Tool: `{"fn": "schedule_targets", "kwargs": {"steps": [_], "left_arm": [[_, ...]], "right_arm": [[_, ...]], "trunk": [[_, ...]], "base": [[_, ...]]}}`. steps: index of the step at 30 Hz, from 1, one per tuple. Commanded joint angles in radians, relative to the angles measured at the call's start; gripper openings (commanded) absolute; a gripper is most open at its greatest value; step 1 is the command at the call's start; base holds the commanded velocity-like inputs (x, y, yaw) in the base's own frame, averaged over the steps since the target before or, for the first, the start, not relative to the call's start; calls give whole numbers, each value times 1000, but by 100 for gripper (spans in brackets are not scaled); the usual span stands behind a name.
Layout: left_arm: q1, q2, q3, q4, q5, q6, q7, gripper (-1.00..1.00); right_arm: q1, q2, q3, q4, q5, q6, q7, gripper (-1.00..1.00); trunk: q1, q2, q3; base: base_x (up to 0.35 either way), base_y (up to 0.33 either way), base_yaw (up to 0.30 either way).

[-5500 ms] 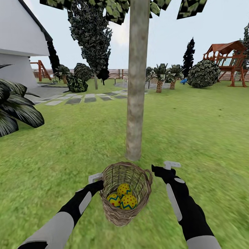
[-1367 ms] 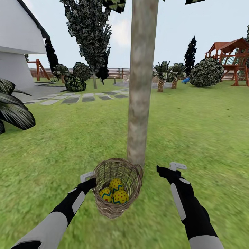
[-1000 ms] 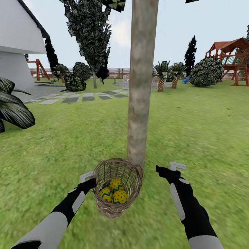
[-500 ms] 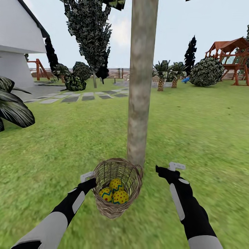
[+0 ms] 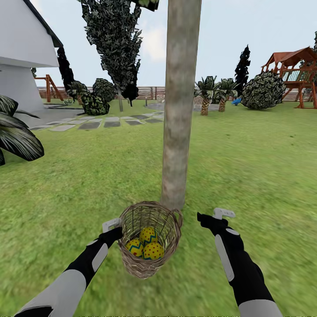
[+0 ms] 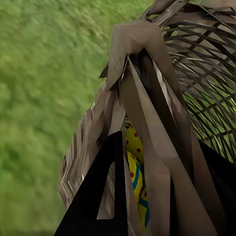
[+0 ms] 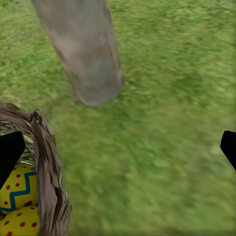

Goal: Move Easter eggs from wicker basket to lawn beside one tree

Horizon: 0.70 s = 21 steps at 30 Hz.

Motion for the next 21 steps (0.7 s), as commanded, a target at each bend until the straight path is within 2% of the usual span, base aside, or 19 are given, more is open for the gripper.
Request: {"fn": "schedule_targets", "kwargs": {"steps": [1, 21], "left_arm": [[0, -1, 6, -3, 12, 7, -4, -100], [0, -1, 6, -3, 12, 7, -3, -100]], "right_arm": [[-1, 1, 1, -1, -11, 3, -7, 100], [-1, 2, 1, 1, -11, 6, -8, 100]], "trunk": [[4, -8, -4], [80, -148, -67]], "base": [[0, 0, 0], [0, 0, 0]]}}
